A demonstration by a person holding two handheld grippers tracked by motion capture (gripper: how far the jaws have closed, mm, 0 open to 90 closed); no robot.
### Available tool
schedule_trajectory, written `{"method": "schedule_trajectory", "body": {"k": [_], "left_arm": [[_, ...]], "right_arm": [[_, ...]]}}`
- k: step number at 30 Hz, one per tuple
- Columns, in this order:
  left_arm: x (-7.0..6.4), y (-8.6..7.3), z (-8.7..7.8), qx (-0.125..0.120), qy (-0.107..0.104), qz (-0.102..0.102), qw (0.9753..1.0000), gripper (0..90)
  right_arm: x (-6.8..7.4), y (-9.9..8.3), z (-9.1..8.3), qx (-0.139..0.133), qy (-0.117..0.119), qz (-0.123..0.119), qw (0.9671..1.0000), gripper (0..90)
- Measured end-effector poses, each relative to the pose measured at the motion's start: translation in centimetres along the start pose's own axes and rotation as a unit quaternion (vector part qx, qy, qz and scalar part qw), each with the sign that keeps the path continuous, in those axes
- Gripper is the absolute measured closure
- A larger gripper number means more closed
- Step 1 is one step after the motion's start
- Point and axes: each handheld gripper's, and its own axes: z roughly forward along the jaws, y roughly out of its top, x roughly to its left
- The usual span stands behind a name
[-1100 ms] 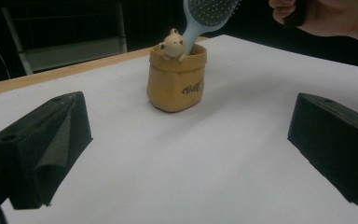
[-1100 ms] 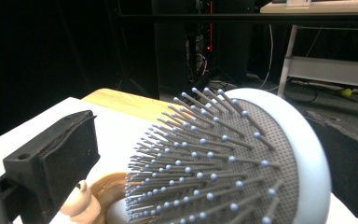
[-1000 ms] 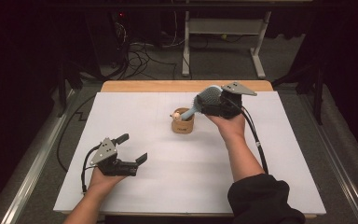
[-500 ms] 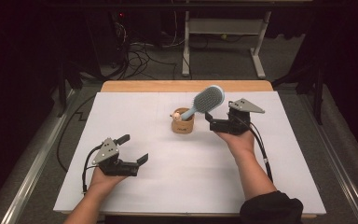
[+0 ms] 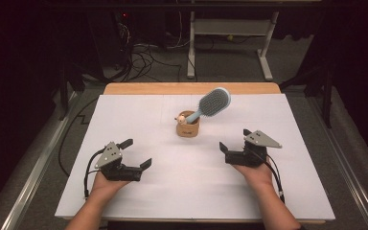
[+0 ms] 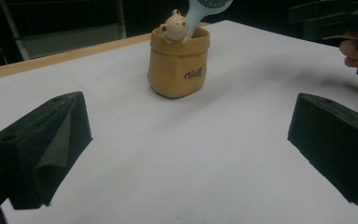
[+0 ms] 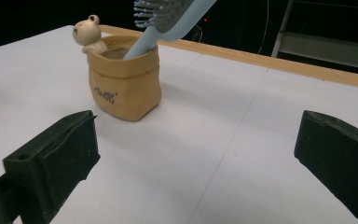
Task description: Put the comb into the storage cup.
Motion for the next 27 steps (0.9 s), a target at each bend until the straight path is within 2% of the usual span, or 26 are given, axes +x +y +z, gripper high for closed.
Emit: {"method": "schedule_trajectory", "body": {"k": [4,6,9,13,17,19,25,27], "left_arm": [[-0.1,0.0,-0.6,0.002,0.0,0.007,1.0,0.6],[0.0,0.0,-1.0,0.002,0.002,0.003,1.0,0.6],[0.4,0.1,-1.6,0.001,0.01,0.002,0.9999,0.6],[0.7,0.1,-2.5,-0.005,0.021,-0.001,0.9998,0.6],[0.6,0.0,-3.3,-0.009,0.025,-0.002,0.9996,0.6],[0.5,0.0,-3.3,-0.012,0.022,-0.002,0.9997,0.6],[0.4,-0.1,-3.0,-0.015,0.018,-0.006,0.9997,0.6],[0.4,0.0,-3.1,-0.015,0.019,-0.002,0.9997,0.6]], "right_arm": [[-0.2,-1.3,-2.4,-0.017,0.002,0.006,0.9998,0.3],[-0.4,-2.0,-3.6,-0.026,0.0,0.012,0.9996,0.3],[-0.9,-2.9,-5.5,-0.046,-0.006,0.004,0.9989,0.3],[-1.5,-3.8,-7.6,-0.053,-0.021,-0.004,0.9984,0.3],[-1.9,-4.5,-9.3,-0.059,-0.025,0.006,0.9979,0.3],[-2.1,-4.5,-9.7,-0.064,-0.026,0.009,0.9975,0.3],[-2.2,-4.4,-9.1,-0.057,-0.027,0.011,0.9979,0.3],[-2.2,-4.4,-9.1,-0.059,-0.028,0.013,0.9978,0.3]]}}
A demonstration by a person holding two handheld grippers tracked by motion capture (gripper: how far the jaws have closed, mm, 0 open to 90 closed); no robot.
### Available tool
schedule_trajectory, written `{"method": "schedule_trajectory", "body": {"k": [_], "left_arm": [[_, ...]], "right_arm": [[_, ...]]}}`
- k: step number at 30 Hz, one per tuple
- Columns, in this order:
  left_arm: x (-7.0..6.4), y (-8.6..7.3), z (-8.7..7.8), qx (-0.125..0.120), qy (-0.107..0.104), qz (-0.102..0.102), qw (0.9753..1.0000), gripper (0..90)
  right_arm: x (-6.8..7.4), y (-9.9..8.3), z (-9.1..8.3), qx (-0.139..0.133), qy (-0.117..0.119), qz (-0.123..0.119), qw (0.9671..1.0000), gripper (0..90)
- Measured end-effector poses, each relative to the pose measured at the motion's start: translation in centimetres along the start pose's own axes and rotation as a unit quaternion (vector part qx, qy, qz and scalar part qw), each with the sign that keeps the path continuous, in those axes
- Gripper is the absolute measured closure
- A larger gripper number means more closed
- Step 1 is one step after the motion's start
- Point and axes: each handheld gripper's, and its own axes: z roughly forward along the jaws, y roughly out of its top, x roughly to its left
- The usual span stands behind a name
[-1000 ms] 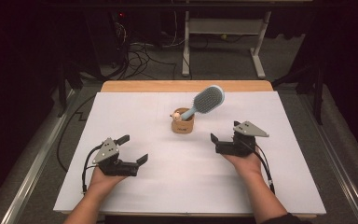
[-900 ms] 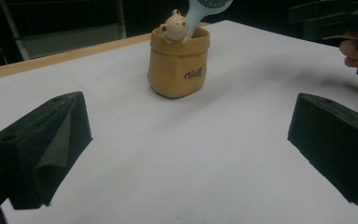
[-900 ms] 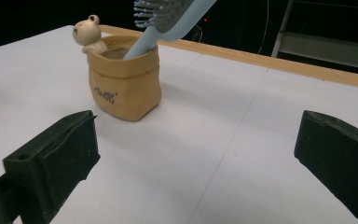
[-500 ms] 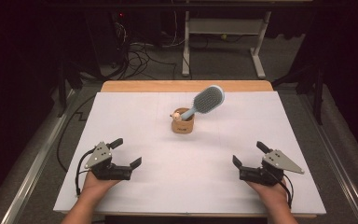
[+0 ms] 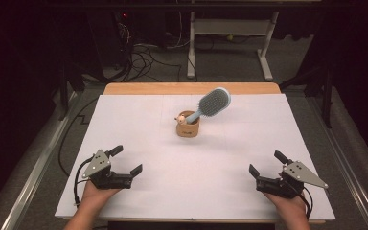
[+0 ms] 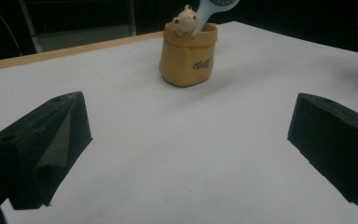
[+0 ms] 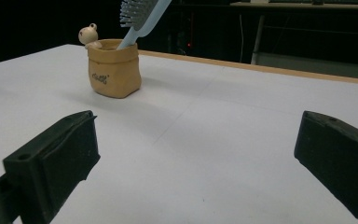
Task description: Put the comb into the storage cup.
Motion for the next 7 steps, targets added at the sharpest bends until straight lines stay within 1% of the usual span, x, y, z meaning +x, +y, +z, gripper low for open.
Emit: {"method": "schedule_trajectory", "body": {"k": [2,7], "left_arm": [[0.02,0.16,-0.05,-0.006,0.001,-0.007,1.0,0.6],[0.09,0.2,-0.1,-0.007,0.001,-0.004,1.0,0.6]], "right_arm": [[0.05,0.03,-0.16,-0.004,0.0,0.0,1.0,0.3],[0.19,0.2,-0.44,-0.014,0.0,-0.002,0.9999,0.3]]}}
